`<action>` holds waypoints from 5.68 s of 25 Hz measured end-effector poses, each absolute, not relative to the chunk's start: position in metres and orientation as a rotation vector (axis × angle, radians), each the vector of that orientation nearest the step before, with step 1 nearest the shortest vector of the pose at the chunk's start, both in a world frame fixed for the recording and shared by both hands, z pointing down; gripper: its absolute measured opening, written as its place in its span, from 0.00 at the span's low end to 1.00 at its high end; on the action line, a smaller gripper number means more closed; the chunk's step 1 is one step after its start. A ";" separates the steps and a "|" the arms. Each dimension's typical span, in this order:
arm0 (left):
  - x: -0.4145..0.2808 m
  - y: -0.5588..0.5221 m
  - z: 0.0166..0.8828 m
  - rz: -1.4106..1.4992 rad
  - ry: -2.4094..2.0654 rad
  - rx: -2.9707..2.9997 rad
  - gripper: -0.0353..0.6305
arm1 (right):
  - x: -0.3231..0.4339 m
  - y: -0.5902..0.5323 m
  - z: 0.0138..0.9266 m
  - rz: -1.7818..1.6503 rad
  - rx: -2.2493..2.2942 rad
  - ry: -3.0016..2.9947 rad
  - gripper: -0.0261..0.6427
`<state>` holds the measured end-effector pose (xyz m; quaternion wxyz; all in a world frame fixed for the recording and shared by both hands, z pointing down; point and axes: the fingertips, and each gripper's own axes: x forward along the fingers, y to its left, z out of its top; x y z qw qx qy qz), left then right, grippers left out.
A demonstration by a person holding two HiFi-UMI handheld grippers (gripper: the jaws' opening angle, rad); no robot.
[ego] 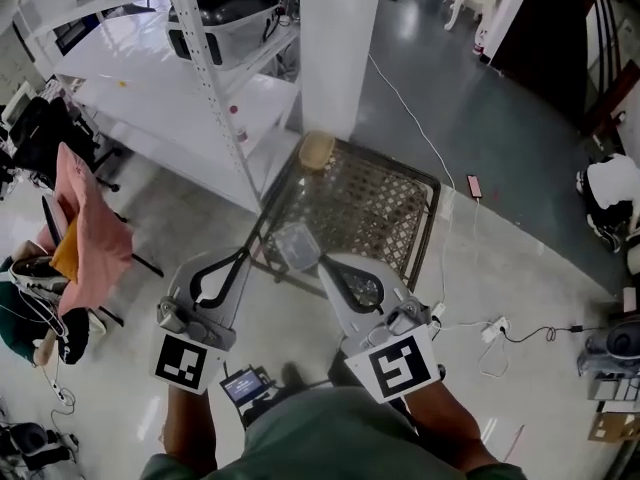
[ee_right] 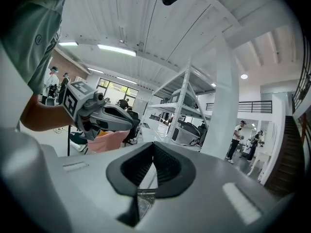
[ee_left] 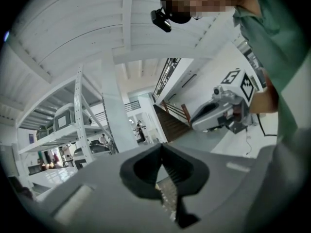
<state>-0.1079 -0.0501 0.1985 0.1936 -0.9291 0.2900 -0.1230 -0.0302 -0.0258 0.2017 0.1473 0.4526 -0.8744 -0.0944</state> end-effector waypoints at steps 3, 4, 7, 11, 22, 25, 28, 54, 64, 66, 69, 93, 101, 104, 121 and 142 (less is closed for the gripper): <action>-0.087 -0.066 0.206 -0.376 0.837 -2.611 0.06 | -0.008 -0.047 0.206 -0.249 1.270 -2.541 0.05; -0.080 -0.072 0.208 -0.389 0.842 -2.607 0.06 | -0.002 -0.053 0.208 -0.246 1.257 -2.546 0.05; -0.062 -0.089 0.215 -0.407 0.878 -2.605 0.06 | 0.016 -0.070 0.214 -0.240 1.227 -2.566 0.05; -0.043 -0.105 0.223 -0.430 0.913 -2.603 0.06 | 0.034 -0.090 0.224 -0.224 1.194 -2.594 0.05; -0.023 -0.122 0.242 -0.521 0.951 -2.594 0.06 | 0.056 -0.112 0.242 -0.174 1.152 -2.637 0.05; -0.025 -0.139 0.250 -0.524 0.934 -2.615 0.06 | 0.052 -0.125 0.254 -0.135 1.160 -2.622 0.05; -0.028 -0.158 0.261 -0.511 0.900 -2.653 0.06 | 0.044 -0.138 0.264 -0.116 1.179 -2.593 0.05; -0.049 -0.296 0.344 -0.541 0.686 -2.821 0.06 | 0.006 -0.266 0.355 0.115 1.298 -2.428 0.05; -0.064 -0.322 0.418 -0.630 0.747 -2.940 0.06 | -0.002 -0.294 0.417 0.212 1.274 -2.381 0.05; -0.066 -0.325 0.433 -0.653 0.744 -2.958 0.06 | -0.003 -0.298 0.429 0.233 1.271 -2.373 0.05; -0.068 -0.328 0.456 -0.688 0.745 -2.989 0.06 | -0.004 -0.303 0.448 0.265 1.259 -2.353 0.05; -0.090 -0.331 0.684 -1.082 0.770 -3.185 0.16 | -0.007 -0.325 0.642 0.535 1.157 -2.171 0.11; -0.097 -0.315 0.747 -1.222 0.838 -3.240 0.20 | -0.007 -0.318 0.701 0.628 1.121 -2.098 0.13; -0.099 -0.308 0.769 -1.285 0.875 -3.258 0.23 | -0.006 -0.310 0.725 0.673 1.101 -2.068 0.14; -0.108 -0.289 0.826 -1.397 1.097 -3.330 0.25 | 0.005 -0.284 0.813 0.848 1.058 -1.932 0.15; -0.109 -0.282 0.825 -1.369 1.187 -3.388 0.05 | 0.005 -0.285 0.809 0.944 1.185 -1.938 0.04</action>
